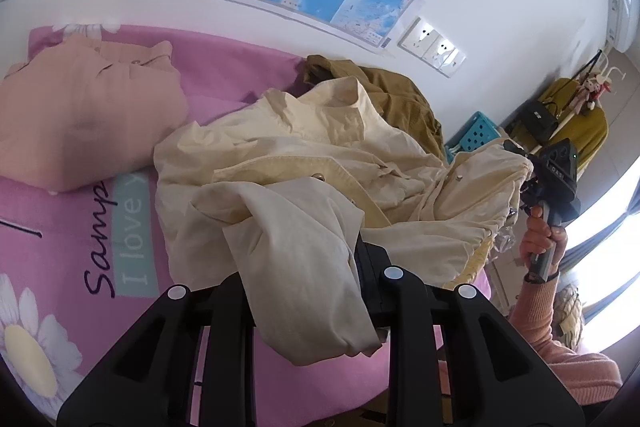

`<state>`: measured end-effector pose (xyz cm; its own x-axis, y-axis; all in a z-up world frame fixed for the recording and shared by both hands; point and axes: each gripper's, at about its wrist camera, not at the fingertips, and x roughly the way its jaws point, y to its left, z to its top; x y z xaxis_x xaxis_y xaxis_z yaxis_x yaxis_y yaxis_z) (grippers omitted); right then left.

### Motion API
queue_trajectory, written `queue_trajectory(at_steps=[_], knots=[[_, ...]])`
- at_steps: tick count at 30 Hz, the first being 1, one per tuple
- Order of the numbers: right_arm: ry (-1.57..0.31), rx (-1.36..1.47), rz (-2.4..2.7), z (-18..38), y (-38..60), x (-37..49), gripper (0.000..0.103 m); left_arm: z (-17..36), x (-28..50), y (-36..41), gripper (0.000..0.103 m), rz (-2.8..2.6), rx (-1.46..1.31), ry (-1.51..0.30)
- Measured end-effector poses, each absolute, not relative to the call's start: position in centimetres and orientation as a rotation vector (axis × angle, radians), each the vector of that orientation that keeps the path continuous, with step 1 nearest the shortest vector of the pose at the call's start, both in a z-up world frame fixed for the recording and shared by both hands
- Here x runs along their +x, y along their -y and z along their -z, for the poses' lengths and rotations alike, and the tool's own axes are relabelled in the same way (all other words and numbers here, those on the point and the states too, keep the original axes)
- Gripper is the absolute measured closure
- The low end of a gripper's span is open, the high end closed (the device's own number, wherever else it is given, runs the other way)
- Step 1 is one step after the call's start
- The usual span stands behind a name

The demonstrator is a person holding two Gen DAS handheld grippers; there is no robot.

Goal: Fold large clothes

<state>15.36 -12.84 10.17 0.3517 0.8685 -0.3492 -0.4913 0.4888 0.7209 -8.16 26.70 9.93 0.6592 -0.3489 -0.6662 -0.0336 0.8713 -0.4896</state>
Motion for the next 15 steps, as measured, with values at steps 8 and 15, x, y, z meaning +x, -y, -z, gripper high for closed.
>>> queue_trajectory(at_steps=[8,15], knots=[[-0.815,0.56,-0.915,-10.2,12.2,17.4,0.083,-10.4,-6.5,-27.0,0.079,0.173,-0.487,-0.86],[-0.837,0.567,-0.885,-10.2,11.7,19.1,0.083,-10.8,-4.4,-27.6,0.078,0.158,-0.492,-0.882]])
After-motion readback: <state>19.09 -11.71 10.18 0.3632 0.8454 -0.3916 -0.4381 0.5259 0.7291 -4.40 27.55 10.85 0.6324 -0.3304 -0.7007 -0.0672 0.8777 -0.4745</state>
